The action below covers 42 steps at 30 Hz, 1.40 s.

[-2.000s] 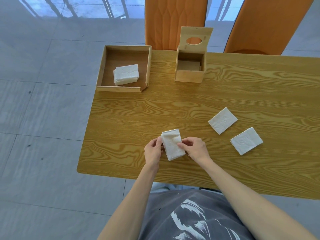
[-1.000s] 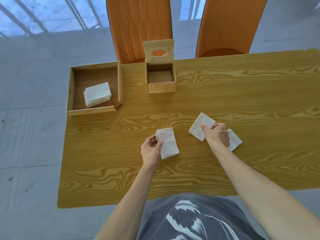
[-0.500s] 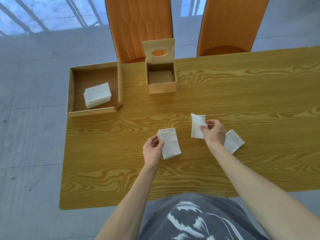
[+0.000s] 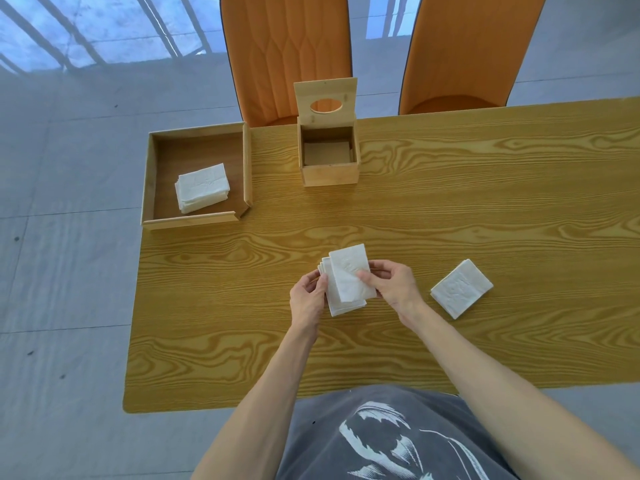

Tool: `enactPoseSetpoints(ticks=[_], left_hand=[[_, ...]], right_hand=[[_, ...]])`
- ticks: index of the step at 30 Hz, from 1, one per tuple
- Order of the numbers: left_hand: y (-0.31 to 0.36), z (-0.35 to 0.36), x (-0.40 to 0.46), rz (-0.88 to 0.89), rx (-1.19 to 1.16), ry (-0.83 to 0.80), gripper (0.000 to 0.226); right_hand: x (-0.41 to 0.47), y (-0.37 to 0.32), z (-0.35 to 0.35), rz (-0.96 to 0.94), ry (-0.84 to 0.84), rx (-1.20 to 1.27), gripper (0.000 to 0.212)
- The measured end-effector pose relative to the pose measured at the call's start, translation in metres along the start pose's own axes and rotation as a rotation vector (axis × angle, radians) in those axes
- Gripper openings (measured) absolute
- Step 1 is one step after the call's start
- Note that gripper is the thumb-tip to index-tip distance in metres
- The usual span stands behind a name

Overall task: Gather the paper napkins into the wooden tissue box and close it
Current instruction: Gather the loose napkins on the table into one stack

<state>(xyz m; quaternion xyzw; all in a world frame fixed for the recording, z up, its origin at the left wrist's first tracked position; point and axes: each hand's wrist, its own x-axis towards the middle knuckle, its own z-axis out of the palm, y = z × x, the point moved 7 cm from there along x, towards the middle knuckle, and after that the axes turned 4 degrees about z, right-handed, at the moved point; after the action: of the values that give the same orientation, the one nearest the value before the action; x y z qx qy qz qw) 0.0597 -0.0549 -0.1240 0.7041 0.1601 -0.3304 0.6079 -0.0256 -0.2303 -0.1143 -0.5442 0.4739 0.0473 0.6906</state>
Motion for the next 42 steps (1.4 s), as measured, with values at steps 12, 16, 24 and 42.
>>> enactPoseSetpoints(ticks=[12, 16, 24, 42], left_hand=[[0.003, 0.003, -0.002, 0.007, 0.0, -0.02, 0.028], [0.003, 0.005, -0.004, 0.062, 0.089, -0.024, 0.044], [0.005, 0.006, -0.004, 0.083, 0.121, -0.026, 0.043], [0.001, 0.026, -0.011, 0.093, 0.128, -0.096, 0.041]], right_hand=[[-0.006, 0.005, 0.013, -0.155, 0.252, -0.585, 0.031], [-0.013, 0.001, 0.007, -0.166, 0.326, -0.668, 0.038], [-0.031, -0.002, -0.077, -0.13, 0.599, -0.562, 0.028], [-0.044, 0.024, -0.142, 0.238, 0.802, -0.298, 0.051]])
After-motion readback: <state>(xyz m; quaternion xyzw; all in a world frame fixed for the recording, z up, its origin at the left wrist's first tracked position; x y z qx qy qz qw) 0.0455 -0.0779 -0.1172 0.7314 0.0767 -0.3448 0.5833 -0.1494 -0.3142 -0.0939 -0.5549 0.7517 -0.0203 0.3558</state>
